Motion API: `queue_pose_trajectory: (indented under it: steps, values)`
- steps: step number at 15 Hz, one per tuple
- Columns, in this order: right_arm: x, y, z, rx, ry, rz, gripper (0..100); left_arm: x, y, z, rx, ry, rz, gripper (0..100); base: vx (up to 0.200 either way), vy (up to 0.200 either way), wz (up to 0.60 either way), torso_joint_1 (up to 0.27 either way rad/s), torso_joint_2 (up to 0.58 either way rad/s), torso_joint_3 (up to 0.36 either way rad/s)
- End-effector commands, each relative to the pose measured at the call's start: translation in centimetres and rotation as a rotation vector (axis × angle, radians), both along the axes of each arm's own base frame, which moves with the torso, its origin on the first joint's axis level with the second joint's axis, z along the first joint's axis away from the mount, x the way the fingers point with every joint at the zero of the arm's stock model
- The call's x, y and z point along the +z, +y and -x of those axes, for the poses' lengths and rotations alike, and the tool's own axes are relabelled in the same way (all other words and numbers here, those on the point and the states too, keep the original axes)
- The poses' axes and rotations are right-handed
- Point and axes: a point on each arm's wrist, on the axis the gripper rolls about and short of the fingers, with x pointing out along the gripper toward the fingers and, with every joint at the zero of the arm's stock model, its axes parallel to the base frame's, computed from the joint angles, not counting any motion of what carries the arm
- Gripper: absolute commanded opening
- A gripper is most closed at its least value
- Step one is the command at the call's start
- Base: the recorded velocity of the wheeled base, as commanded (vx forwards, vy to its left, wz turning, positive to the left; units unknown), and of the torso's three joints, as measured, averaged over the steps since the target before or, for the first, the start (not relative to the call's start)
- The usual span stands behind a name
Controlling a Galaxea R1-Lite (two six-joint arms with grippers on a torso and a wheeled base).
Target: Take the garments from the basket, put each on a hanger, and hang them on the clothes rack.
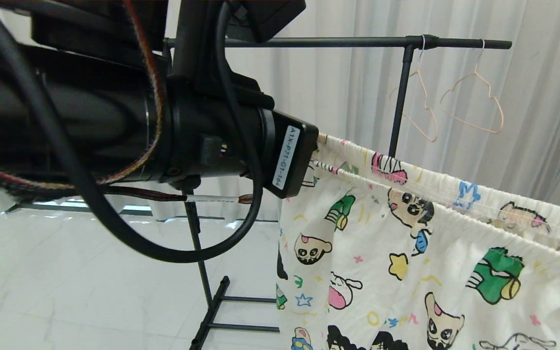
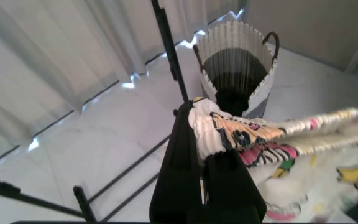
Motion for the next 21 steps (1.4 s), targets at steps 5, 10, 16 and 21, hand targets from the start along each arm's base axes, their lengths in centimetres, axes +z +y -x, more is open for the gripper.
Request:
queue_pose_trajectory:
  steps: [5, 10, 16, 21]
  values:
    - [0.6, 0.7, -1.3, -0.068, -0.039, -0.035, 0, 0.3, 2.0, 1.8, -0.014, 0.073, -0.074, 0, 0.0, 0.0, 0.0, 0.0, 0.0, 0.0]
    - [2.7, 4.6, -6.2, -0.14, -0.091, -0.105, 0, 0.8, 5.7, 7.6, -0.162, 0.311, -0.04, 0, 0.0, 0.0, 0.0, 0.0, 0.0, 0.0]
    - [3.5, 6.7, -8.1, -0.134, -0.101, -0.115, 0, -0.4, 5.9, 10.5, -0.213, 0.402, -0.029, 0, 0.0, 0.0, 0.0, 0.0, 0.0, 0.0]
    - [3.6, 3.8, -5.6, -0.143, -0.059, -0.06, 0, 1.3, 5.1, 5.8, -0.033, 0.318, 0.012, 0, 0.0, 0.0, 0.0, 0.0, 0.0, 0.0]
